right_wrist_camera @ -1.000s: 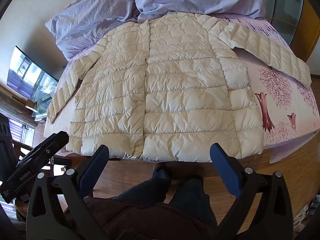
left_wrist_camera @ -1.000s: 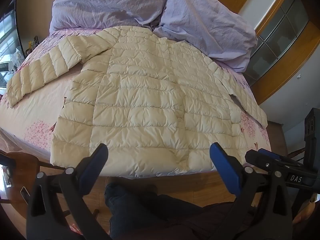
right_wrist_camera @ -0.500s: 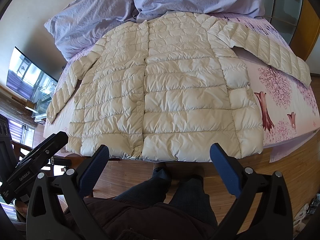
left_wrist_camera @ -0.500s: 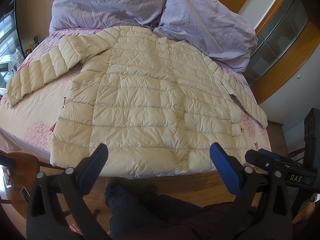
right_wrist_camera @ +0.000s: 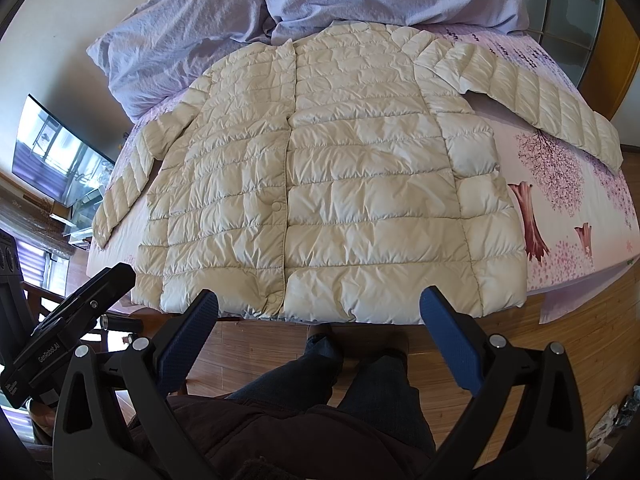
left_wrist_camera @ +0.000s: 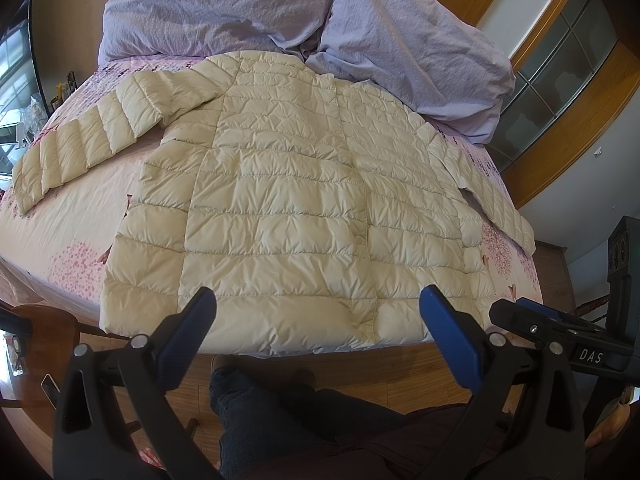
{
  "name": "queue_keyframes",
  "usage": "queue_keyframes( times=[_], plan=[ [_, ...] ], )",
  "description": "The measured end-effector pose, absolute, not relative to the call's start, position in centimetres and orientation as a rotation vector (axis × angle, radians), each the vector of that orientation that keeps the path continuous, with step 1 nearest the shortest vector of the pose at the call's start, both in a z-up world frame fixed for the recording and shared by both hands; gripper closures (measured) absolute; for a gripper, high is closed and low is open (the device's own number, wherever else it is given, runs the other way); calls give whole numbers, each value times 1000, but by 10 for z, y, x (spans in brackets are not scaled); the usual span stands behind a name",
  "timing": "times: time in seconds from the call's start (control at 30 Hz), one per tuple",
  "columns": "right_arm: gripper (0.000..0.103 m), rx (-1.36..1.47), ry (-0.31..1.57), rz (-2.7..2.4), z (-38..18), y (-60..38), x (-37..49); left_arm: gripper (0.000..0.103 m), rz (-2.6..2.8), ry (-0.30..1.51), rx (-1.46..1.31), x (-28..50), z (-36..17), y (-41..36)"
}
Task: Fold large clothes
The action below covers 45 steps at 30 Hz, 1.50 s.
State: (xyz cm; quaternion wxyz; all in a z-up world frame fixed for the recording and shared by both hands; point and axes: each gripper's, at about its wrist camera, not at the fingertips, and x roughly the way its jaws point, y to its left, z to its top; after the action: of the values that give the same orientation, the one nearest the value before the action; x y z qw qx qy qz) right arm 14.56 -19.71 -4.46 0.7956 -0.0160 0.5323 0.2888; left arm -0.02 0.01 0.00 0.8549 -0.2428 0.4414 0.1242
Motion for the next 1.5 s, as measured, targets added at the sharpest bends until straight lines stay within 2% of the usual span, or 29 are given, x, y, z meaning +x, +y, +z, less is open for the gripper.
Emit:
queue_keyframes(
  times=[1.5],
  plan=[
    [1, -36, 1150, 619, -44, -194, 149, 2, 261, 932, -512, 0, 0, 0]
  ],
)
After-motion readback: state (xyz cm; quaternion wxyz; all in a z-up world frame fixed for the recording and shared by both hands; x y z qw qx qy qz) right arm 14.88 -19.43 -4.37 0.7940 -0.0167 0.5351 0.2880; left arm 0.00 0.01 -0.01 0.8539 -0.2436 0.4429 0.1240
